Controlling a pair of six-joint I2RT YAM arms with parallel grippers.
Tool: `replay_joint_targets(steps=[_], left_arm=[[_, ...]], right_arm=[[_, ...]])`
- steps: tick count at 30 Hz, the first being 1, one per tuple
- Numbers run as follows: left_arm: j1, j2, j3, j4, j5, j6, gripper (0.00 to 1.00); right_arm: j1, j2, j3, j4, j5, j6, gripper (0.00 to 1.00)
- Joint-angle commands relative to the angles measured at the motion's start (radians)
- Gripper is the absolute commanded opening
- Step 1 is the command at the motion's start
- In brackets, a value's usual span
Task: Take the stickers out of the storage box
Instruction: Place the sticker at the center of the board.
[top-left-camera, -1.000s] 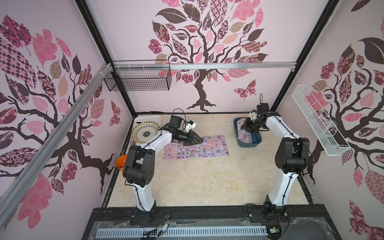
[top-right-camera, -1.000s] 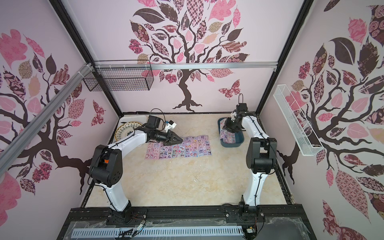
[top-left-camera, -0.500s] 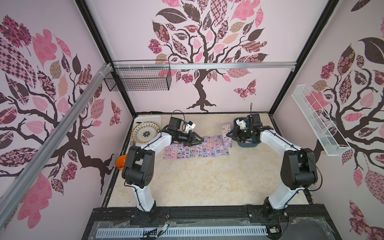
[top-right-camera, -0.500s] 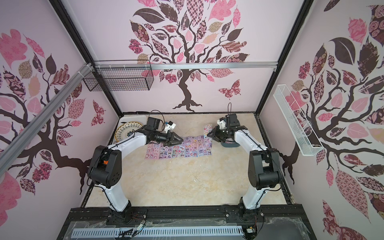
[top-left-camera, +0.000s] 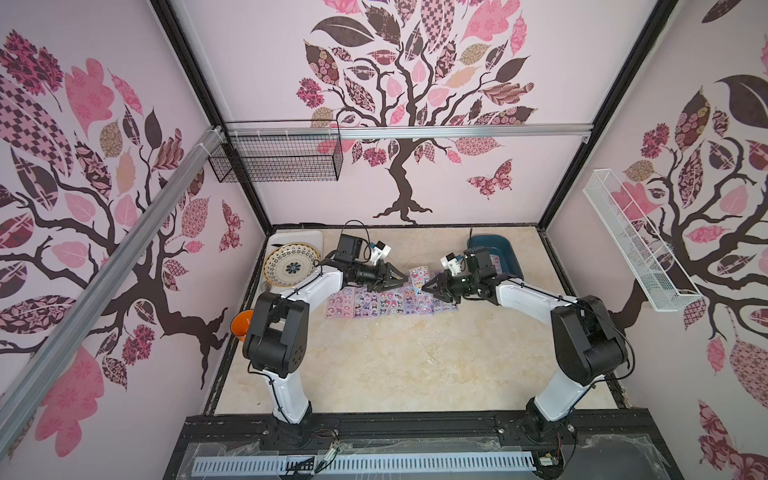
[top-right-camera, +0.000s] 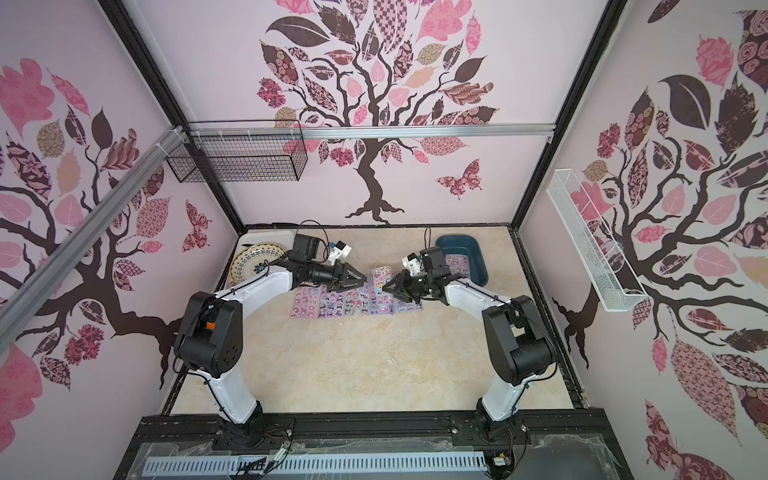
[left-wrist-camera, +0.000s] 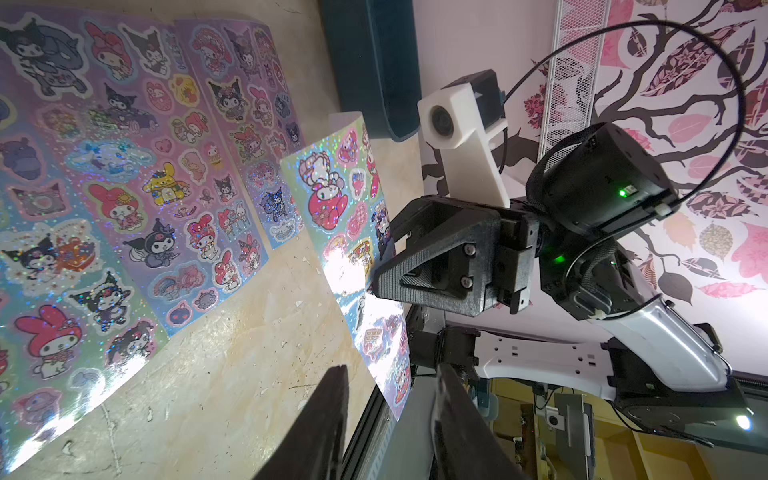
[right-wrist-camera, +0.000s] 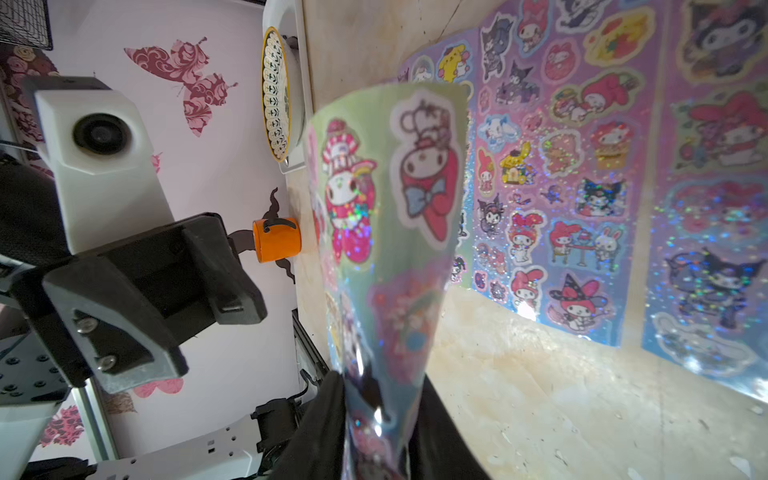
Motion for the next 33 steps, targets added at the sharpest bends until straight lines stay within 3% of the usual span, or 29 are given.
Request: replay_joint_targets(steps=[1,8,19,28,33], left_arm=[[-0.003,-0.020,-0.011,0.019,-0.005,-0.002,0.40],[-0.001,-0.015,-0.011,0.019,-0.007,-0.004,0.40],[0.002,-0.037,0.017,-0.087,-0.079,0.080,0.40],[0.005,-0.039,0.016,-0.089,-0.088,0.080,0.41],[0.005,-0.041,-0.009,-0.005,-0.038,0.016,0.41]], right_arm=[[0.019,-0.058,0.001,0.090,-0.011,0.056,0.29],[0.082,-0.046,-0.029,0.247,0.016,0.174,0.29],[0.094,-0.039,0.021,0.213,0.034,0.158,0.29],[0.095,-0.043,0.024,0.192,0.042,0.145,0.30],[0.102,-0.004,0.041,0.229,0.005,0.180,0.30]])
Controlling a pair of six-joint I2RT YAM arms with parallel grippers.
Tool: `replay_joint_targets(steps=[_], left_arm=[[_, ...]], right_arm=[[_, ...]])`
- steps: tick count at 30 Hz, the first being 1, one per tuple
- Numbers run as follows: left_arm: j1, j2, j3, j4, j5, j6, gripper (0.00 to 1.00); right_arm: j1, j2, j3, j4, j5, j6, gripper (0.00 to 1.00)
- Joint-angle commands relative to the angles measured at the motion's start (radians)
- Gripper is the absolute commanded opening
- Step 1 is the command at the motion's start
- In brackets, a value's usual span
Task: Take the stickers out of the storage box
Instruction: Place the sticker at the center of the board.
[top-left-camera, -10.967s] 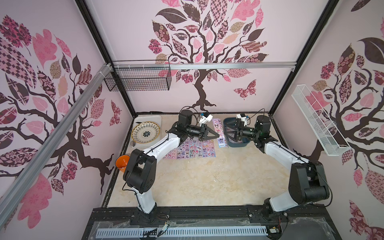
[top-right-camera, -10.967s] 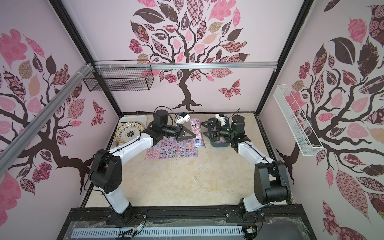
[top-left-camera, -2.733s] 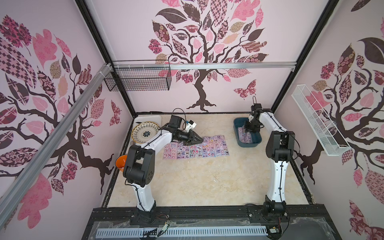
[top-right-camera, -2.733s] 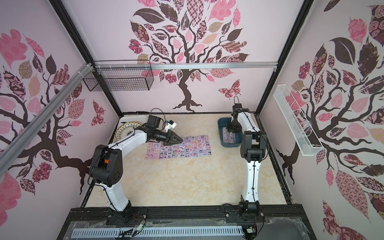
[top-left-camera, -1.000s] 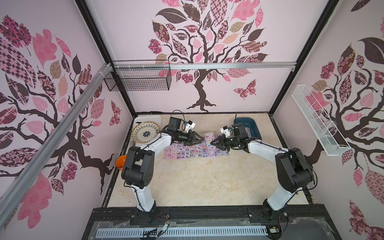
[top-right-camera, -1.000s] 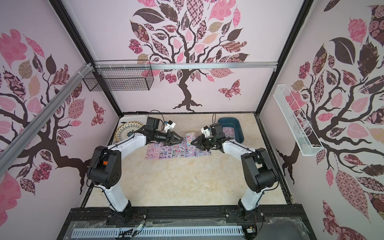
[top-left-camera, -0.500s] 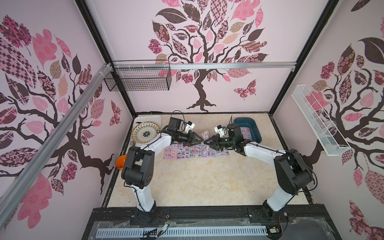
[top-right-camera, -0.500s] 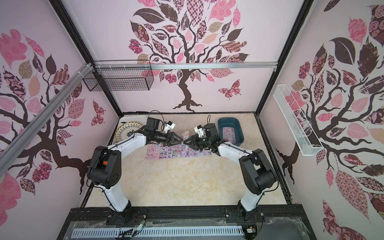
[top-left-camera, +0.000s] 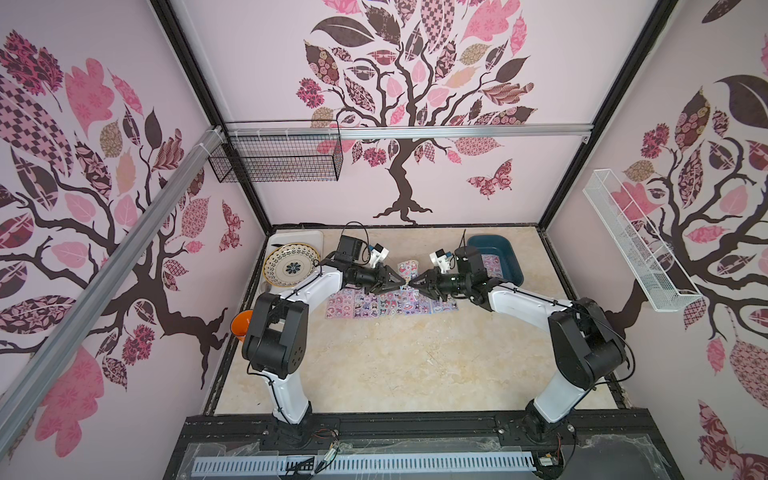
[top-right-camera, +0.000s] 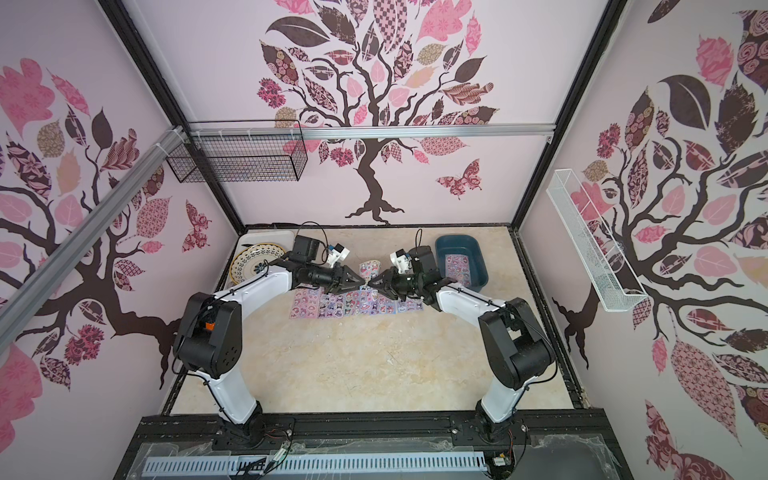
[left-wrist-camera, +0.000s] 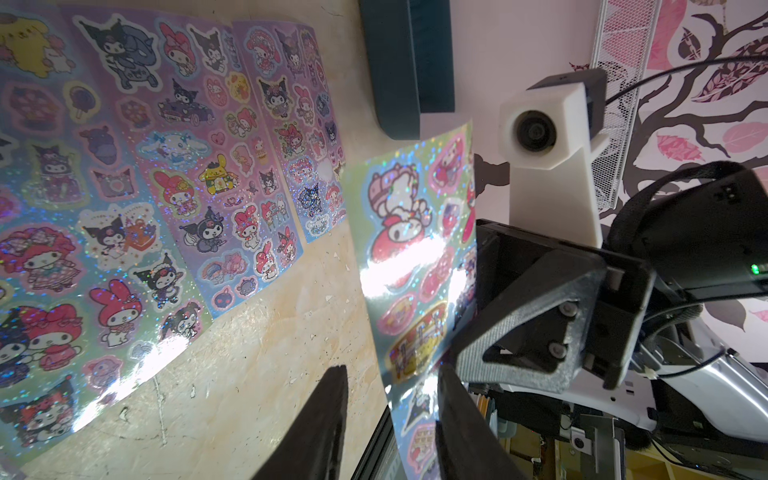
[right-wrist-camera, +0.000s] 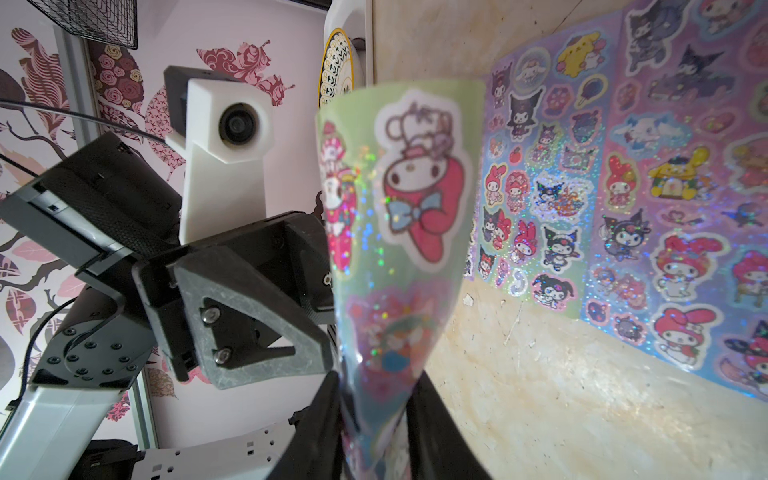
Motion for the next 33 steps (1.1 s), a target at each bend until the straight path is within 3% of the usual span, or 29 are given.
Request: replay_joint_targets(steps=[1,4,10,14,19,24,29,33], left_arm=[[0.005,-0.032,-0.012,0.075,0.044,-0.037,0.41],[0.005,-0.031,-0.013,0.081,0.052,-0.043,0.38],[0.005,-0.034,-0.013,0.076,0.052,-0.037,0.15],[0.005,-0.036,-0.011,0.078,0.053,-0.035,0.05],[0.005,-0.036,-0.011,0.080,0.058,-0.039,0.00],[0.005,-0.038,-0.016,0.107,0.085,-0.060,0.00],[0.004,-0.042,-0.028,0.185,0.133,-0.118,0.00],[0.005,-0.044,-0.046,0.257,0.153,-0.189,0.00]], right_arm=[[0.010,0.016,0.052,0.034,-0.021,0.022,0.30],[0.021,0.029,0.062,0.038,-0.018,0.027,0.30],[0.023,0.030,0.079,-0.008,-0.003,-0.007,0.31],[0.021,0.021,0.074,-0.049,0.013,-0.031,0.35],[0.004,0.009,0.052,-0.058,0.016,-0.039,0.40],[-0.027,-0.009,0.028,-0.064,0.012,-0.044,0.56],[-0.061,-0.036,0.016,-0.072,-0.030,-0.054,0.80],[-0.069,-0.036,0.033,-0.060,-0.107,-0.056,0.91]])
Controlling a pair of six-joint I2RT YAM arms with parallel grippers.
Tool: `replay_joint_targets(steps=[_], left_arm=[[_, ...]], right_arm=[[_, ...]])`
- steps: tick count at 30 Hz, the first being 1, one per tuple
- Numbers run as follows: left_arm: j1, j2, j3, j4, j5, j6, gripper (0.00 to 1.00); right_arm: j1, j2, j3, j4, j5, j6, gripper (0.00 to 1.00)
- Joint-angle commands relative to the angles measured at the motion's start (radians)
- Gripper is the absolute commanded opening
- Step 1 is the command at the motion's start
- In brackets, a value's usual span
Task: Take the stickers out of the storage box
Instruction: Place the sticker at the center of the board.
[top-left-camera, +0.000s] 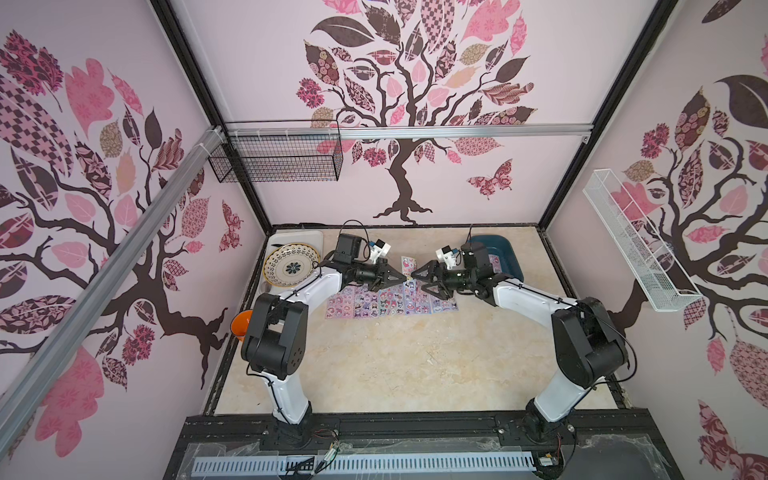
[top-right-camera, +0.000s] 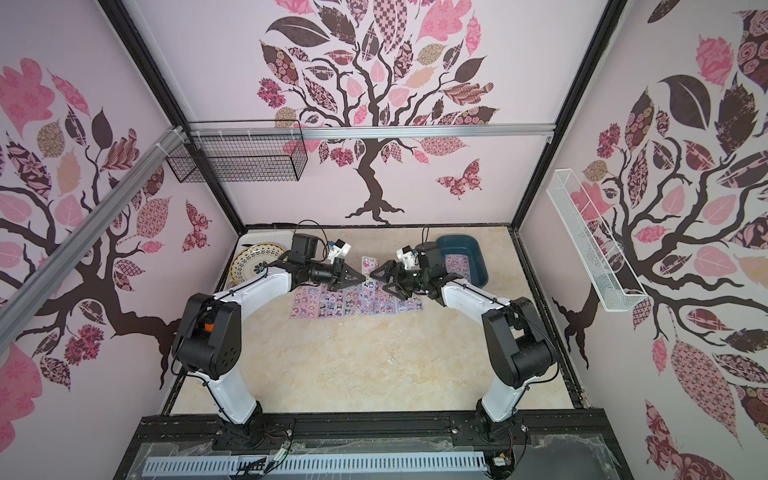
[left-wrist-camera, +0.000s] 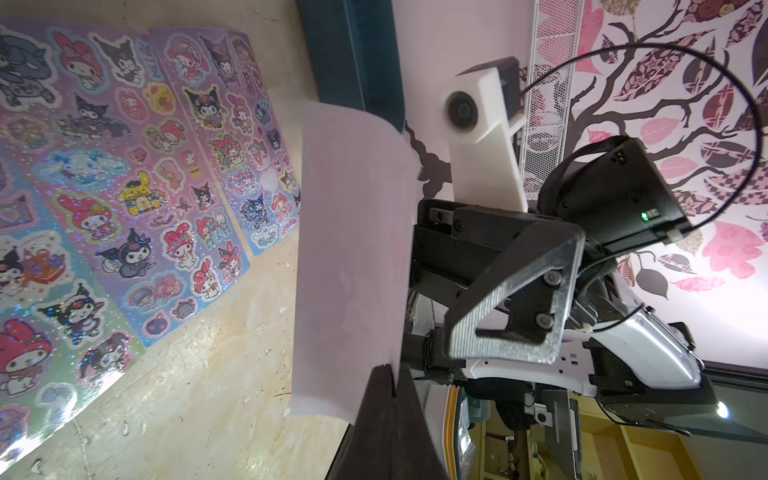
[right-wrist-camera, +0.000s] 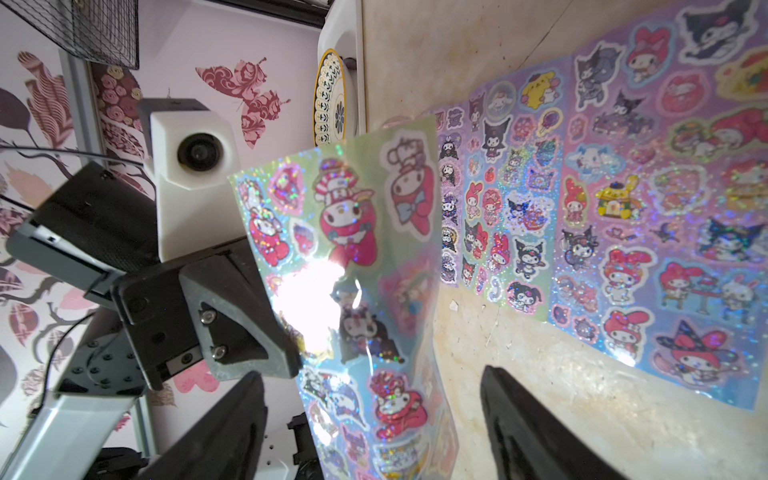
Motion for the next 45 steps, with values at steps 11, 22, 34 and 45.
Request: replay_joint_targets(steps=[11,22,34,45], left_arm=[[0.000,-0.056,-0.050,0.244,0.102,-0.217,0.00],[0.000,-0.055,-0.033,0.342,0.123,-0.314,0.00],[0.042,-0.034,-0.027,0.121,0.071,-0.119,0.00],[0.061,-0.037,-0.033,0.013,0.068,-0.028,0.00]], right_arm=[[0.001,0.050,-0.021,0.417,-0.218,0.229,0.99],[0.011,0.081,0.012,0.398,-0.239,0.203,0.96],[0.005,-0.039,0.041,0.148,-0.226,0.035,0.87],[-0.005,-0.061,0.040,0.120,-0.206,0.028,0.75]])
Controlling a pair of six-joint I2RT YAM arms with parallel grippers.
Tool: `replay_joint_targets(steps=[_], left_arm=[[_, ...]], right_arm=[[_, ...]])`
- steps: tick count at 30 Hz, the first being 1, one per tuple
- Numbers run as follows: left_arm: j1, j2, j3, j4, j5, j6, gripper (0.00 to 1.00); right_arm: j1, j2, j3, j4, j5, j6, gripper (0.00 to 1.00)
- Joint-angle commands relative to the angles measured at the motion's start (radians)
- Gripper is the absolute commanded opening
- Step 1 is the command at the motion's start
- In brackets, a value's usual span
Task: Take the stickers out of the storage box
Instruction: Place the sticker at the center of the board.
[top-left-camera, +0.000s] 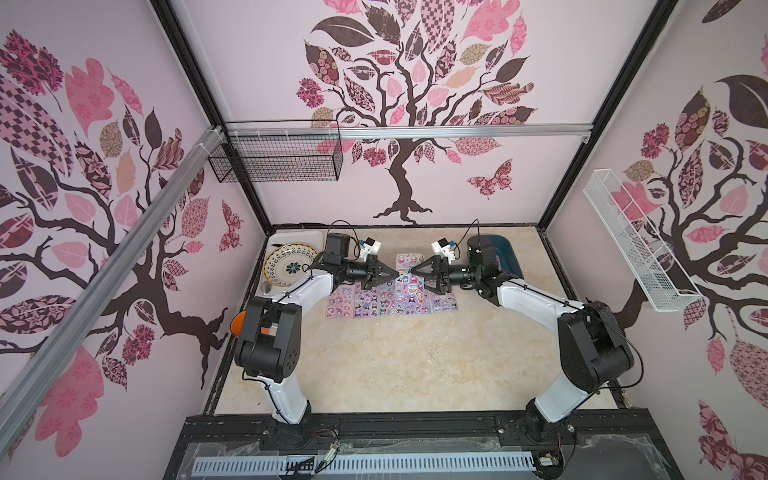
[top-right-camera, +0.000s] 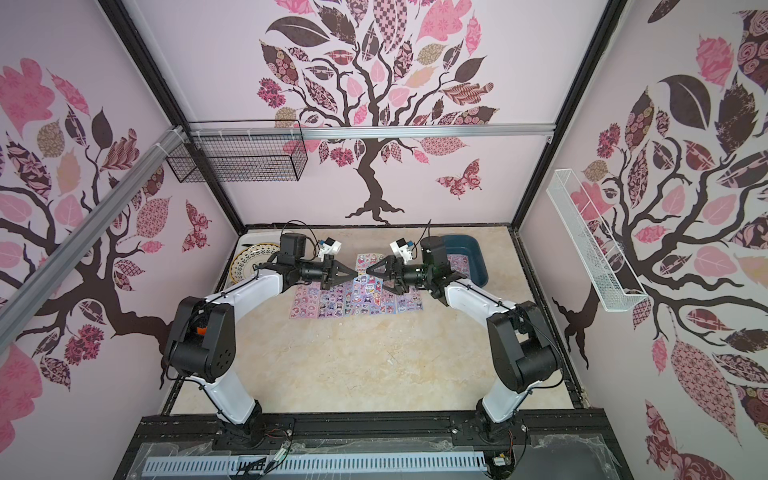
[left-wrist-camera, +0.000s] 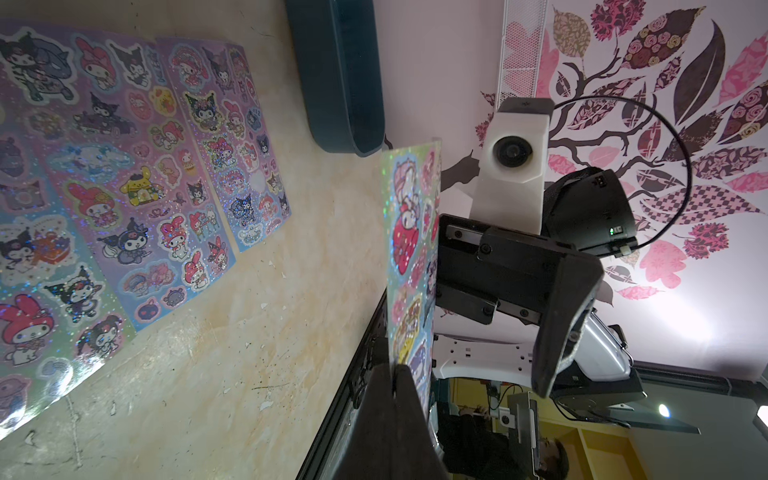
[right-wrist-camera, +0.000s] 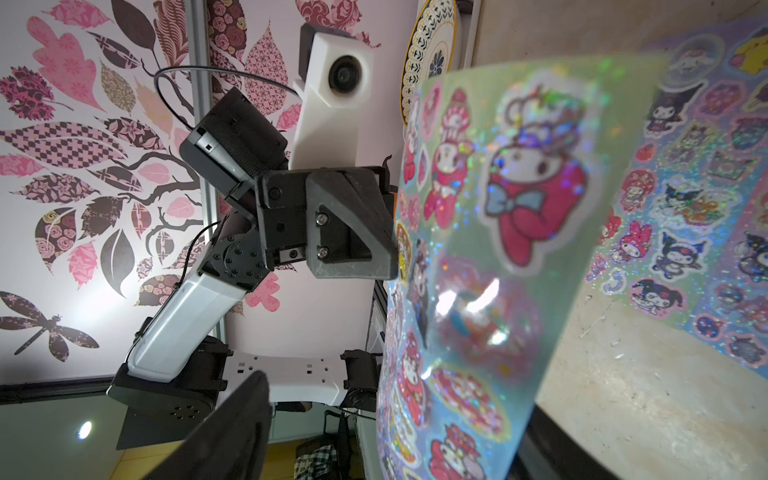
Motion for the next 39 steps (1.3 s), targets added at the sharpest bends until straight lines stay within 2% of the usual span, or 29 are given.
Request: replay_joint_targets(steps=[1,3,9,13,17,20,26,29,33,36,39], left_arm=[[-0.003,-0.006,0.015,-0.046,-0.006,0.057,0.00],[-0.003,-0.012,0.021,-0.064,-0.017,0.074,0.00],[-0.004,-0.021,0.052,-0.168,-0.048,0.154,0.00],[-0.003,-0.022,0.041,-0.166,-0.049,0.155,0.00],[-0.003,-0.020,0.034,-0.166,-0.047,0.157,0.00],[-0.004,-0.026,0.041,-0.205,-0.057,0.191,0.00],[-0.003,-0.041,0.069,-0.417,-0.175,0.349,0.00],[0.000,-0.039,0.072,-0.517,-0.206,0.424,0.07],[0.021,-0.071,0.078,-0.652,-0.376,0.518,0.22],[0.080,-0.114,0.051,-0.665,-0.446,0.524,0.33],[0.181,-0.153,0.008,-0.632,-0.431,0.491,0.35]], right_arm=[[-0.002,-0.023,0.051,-0.035,0.020,-0.028,0.73],[-0.002,-0.018,0.065,-0.068,0.032,-0.047,0.64],[0.000,-0.005,0.089,-0.249,0.106,-0.144,0.20],[0.011,0.003,0.086,-0.278,0.126,-0.164,0.11],[0.033,0.029,0.103,-0.275,0.129,-0.162,0.09],[0.040,0.043,0.117,-0.284,0.148,-0.166,0.00],[0.071,0.061,0.168,-0.529,0.294,-0.309,0.00],[0.086,0.069,0.144,-0.520,0.293,-0.302,0.00],[0.117,0.073,0.116,-0.466,0.275,-0.258,0.00],[0.160,0.100,0.132,-0.458,0.269,-0.252,0.00],[0.207,0.137,0.149,-0.451,0.260,-0.243,0.00]])
